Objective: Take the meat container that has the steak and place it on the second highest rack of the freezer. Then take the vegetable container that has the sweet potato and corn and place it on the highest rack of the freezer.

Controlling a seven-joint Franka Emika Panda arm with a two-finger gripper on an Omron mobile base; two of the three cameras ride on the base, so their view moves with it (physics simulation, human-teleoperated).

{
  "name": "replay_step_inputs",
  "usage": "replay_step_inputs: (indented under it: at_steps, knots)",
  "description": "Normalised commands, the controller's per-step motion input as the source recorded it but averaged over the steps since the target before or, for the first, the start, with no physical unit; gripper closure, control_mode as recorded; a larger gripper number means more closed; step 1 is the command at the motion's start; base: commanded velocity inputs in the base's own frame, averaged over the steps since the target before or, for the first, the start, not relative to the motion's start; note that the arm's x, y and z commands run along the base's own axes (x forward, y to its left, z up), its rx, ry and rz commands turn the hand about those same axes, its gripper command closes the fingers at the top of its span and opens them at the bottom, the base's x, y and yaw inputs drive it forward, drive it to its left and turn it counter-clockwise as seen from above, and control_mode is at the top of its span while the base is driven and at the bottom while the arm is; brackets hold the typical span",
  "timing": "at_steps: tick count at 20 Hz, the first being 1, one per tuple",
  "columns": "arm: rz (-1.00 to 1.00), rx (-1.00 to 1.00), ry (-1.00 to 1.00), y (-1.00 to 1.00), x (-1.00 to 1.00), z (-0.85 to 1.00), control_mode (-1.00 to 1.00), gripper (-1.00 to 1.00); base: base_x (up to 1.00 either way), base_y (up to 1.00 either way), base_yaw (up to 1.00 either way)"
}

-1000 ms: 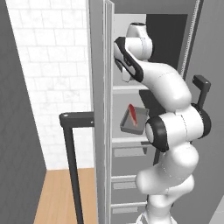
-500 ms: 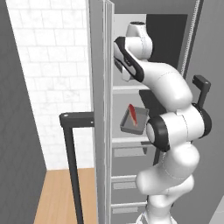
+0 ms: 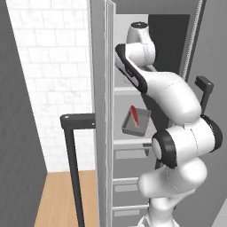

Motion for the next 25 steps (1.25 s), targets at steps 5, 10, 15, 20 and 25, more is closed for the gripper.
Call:
replay_step_inputs:
  at_steps: [5, 10, 15, 20, 25]
  knots:
    - [-0.07, 0.01, -0.17, 0.00, -0.94, 0.53, -1.00, -1.00, 0.00, 0.00, 0.00]
    - [-0.12, 0.00, -0.21, 0.01, -1.00, -0.10, -1.00, -1.00, 0.00, 0.00, 0.00]
    - [-0.18, 0.00, -0.10, 0.00, -1.00, -0.64, -1.00, -1.00, 0.00, 0.00, 0.00]
    - [-0.18, 0.01, -0.03, 0.00, -1.00, -0.64, -1.00, -1.00, 0.00, 0.00, 0.00]
    - [-0.20, 0.04, 0.00, 0.00, -1.00, -0.67, -1.00, -1.00, 0.00, 0.00, 0.00]
